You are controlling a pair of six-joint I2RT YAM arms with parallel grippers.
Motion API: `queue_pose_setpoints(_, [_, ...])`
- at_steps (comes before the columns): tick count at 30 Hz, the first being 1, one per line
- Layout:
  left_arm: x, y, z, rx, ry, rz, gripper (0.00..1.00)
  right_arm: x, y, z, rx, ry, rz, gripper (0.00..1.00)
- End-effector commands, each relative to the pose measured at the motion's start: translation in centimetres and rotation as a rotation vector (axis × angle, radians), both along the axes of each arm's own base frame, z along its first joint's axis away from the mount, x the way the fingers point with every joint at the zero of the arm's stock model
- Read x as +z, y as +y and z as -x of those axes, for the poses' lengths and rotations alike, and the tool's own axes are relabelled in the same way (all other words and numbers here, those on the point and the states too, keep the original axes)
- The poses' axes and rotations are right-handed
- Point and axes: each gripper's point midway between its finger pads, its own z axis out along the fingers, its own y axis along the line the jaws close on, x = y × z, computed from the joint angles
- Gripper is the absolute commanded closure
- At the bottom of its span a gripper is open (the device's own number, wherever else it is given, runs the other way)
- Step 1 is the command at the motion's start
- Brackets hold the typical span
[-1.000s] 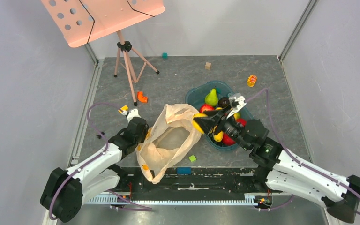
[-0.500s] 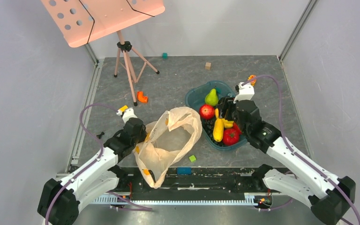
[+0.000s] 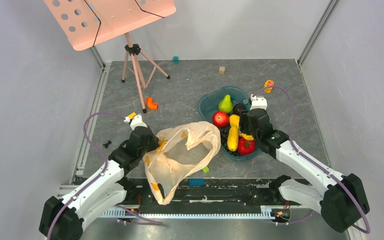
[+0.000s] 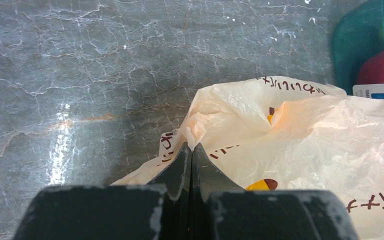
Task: Take the fake fruits out of the plastic bag
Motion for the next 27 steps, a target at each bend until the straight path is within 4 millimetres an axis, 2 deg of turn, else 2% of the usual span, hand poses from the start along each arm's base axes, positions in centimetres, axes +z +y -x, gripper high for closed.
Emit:
queue_pose_setpoints(1, [1.1, -0.7, -0.5, -0.033, -0.060, 0.028, 0.98, 0.3, 0.4, -1.3, 0.015, -0.041, -0.026, 0.48])
queue_pose_setpoints(5, [1.1, -0.8, -0.5, -0.039, -0.058, 0.032, 0.98, -0.4, 0.4, -1.5, 0.014, -0.029, -0.028, 0.41])
queue_pose_setpoints(9, [1.1, -1.4, -0.5, -0.061, -0.066, 0.054, 0.98, -0.7, 0.4, -1.5, 0.017, -0.022, -0.029, 0.29])
queue_pose_setpoints(13, [1.5, -2.0, -0.6, -0.083, -0.078, 0.079, 0.98, 0.3, 0.4, -1.5, 0.024, -0.048, -0.038, 0.14])
queue_pose_setpoints(18, [3.4, -2.4, -1.4, -0.094, -0.089, 0.069, 0.98, 3.5, 0.2, -1.2, 0.032, -0.137, -0.075, 0.02])
queue_pose_setpoints(23, [6.4, -4.0, -2.2, -0.154, -0.122, 0.099, 0.98, 8.1, 1.5, -0.3, 0.127, -0.270, -0.164, 0.02])
queue_pose_setpoints(27, [8.6, -5.1, -2.5, -0.207, -0.129, 0.114, 0.98, 10.7, 1.7, 0.6, 0.167, -0.350, -0.207, 0.02])
